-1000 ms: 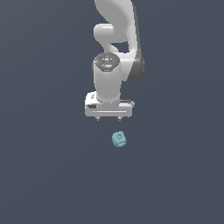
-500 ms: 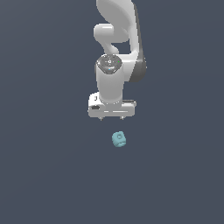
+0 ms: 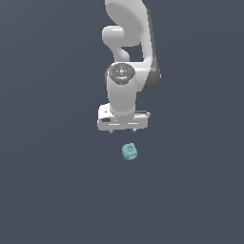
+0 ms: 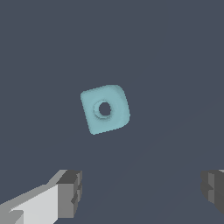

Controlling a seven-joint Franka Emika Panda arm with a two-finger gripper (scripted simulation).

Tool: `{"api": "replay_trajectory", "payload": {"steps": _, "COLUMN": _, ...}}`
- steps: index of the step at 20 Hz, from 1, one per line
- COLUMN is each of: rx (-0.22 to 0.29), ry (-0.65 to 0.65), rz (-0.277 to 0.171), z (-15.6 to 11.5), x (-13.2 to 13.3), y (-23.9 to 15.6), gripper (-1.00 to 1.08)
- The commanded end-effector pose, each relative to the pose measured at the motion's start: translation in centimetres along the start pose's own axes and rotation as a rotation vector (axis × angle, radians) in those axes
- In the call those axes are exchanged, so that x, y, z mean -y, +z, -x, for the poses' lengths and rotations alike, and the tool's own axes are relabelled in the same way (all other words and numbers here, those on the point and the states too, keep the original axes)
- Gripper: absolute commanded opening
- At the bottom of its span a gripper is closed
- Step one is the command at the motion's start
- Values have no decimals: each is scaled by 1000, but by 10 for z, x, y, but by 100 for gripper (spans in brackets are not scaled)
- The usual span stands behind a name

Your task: Pick up the object and move it to a goal position.

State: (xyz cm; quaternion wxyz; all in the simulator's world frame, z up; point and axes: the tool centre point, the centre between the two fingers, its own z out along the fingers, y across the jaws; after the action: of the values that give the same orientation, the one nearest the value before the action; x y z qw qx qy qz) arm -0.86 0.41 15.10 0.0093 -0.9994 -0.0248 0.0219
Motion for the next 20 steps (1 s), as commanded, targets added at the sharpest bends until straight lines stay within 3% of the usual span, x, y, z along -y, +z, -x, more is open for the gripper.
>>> {"api": "replay_trajectory", "payload": {"steps": 1, "rx": -4, "ry": -29, "rz": 4, "z": -6, "x": 3, "y": 6, "gripper": 100}}
{"api": "replay_trajectory", "payload": {"steps": 12, "rx": -34, "ry": -219, "rz": 23, "z": -43, "x": 24, "y": 50, "gripper": 100}}
{"api": "replay_trajectory", "payload": {"steps": 20, "rx": -39, "ry": -254, "rz": 25, "z": -49, "x": 28, "y": 59, "gripper": 100}}
